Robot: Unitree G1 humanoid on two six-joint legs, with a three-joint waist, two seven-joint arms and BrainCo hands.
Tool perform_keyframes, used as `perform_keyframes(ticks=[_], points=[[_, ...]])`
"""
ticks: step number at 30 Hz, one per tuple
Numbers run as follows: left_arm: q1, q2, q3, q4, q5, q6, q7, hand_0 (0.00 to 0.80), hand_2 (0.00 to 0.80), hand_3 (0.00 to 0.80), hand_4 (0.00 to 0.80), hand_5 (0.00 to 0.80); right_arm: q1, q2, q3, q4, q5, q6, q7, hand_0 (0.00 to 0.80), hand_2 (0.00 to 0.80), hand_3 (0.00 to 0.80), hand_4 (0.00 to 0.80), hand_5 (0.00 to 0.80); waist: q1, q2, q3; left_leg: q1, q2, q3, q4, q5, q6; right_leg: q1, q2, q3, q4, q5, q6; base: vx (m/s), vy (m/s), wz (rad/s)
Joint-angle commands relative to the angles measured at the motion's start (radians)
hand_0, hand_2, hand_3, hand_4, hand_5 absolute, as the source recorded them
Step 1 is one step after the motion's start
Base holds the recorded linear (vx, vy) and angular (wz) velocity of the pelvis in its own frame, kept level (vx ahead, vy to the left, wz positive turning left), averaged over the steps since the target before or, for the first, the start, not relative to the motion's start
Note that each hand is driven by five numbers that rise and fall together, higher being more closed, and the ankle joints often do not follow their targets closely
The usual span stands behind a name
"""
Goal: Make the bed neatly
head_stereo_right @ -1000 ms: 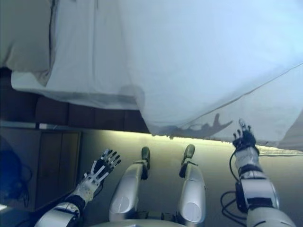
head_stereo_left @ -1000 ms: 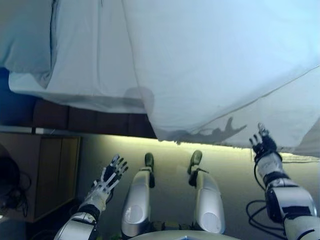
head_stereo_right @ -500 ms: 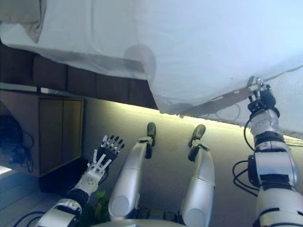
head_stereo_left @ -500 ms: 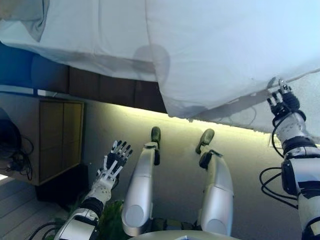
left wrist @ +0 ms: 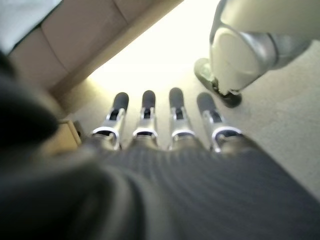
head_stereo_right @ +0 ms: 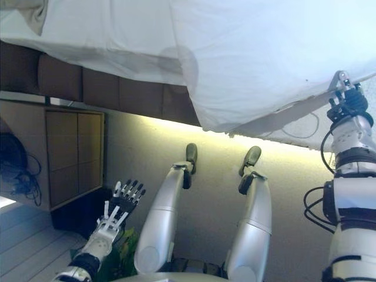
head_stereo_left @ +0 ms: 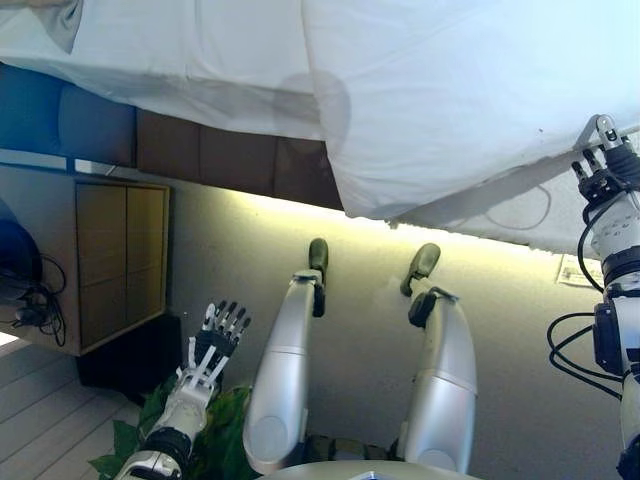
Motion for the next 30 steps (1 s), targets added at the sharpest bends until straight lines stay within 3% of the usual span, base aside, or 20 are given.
perform_keyframes(ticks=[1,9,20,21,22,30], points=[[0.081,0.022,0.033,-0.046,-0.005,-0.004,-0.029,0.000,0.000,0.000,0.000,0.000,-0.120,-0.138,0.058,-0.163,-0.022,-0.103,0.095,0.000,0.000,0.000,0.000,0.000,0.021,0.051,-0.001,0.050,0.023,-0.036,-0.104,0.055,0.002,0.055,0.020,0.022,0.125,-0.122,0.015,0.000,0.000,0.00],[0.117,0.035,0.040,-0.067,-0.003,0.016,-0.026,0.000,0.000,0.000,0.000,0.000,-0.209,-0.173,0.091,-0.184,-0.042,-0.105,0.085,0.000,0.000,0.000,0.000,0.000,0.034,0.052,-0.001,0.102,0.020,-0.045,-0.132,0.076,-0.008,0.109,0.030,0.004,0.107,-0.127,0.005,0.006,-0.003,-0.02],[0.142,0.051,0.080,-0.059,0.005,0.030,-0.022,0.000,0.000,0.000,0.000,0.000,-0.267,-0.228,0.104,-0.163,-0.048,-0.110,0.093,0.000,0.000,0.000,0.000,0.000,0.064,0.022,-0.001,0.182,0.021,-0.056,-0.192,0.102,-0.018,0.210,0.029,-0.044,0.055,-0.129,0.002,0.015,-0.023,0.01],[0.145,0.052,0.081,-0.059,0.007,0.029,-0.024,0.000,0.000,0.000,0.000,0.000,-0.270,-0.229,0.107,-0.165,-0.046,-0.117,0.098,0.195,0.195,0.195,0.195,0.195,0.065,0.023,-0.001,0.184,0.020,-0.058,-0.195,0.104,-0.019,0.213,0.030,-0.046,0.053,-0.129,0.002,0.002,-0.032,0.14],[0.151,0.053,0.083,-0.059,0.012,0.029,-0.027,0.000,0.000,0.000,0.000,0.000,-0.276,-0.230,0.114,-0.174,-0.049,-0.133,0.105,0.800,0.800,0.800,0.800,0.800,0.069,0.023,-0.001,0.187,0.019,-0.060,-0.202,0.108,-0.021,0.218,0.029,-0.049,0.049,-0.129,0.001,0.000,-0.018,0.17],[0.162,0.057,0.102,-0.060,0.021,0.024,-0.028,0.000,0.000,0.000,0.000,0.000,-0.263,-0.225,0.114,-0.204,-0.021,-0.147,0.129,0.800,0.800,0.800,0.800,0.800,0.077,0.022,-0.001,0.199,0.016,-0.061,-0.232,0.125,-0.021,0.231,0.031,-0.064,0.030,-0.127,-0.002,-0.017,-0.003,0.04]])
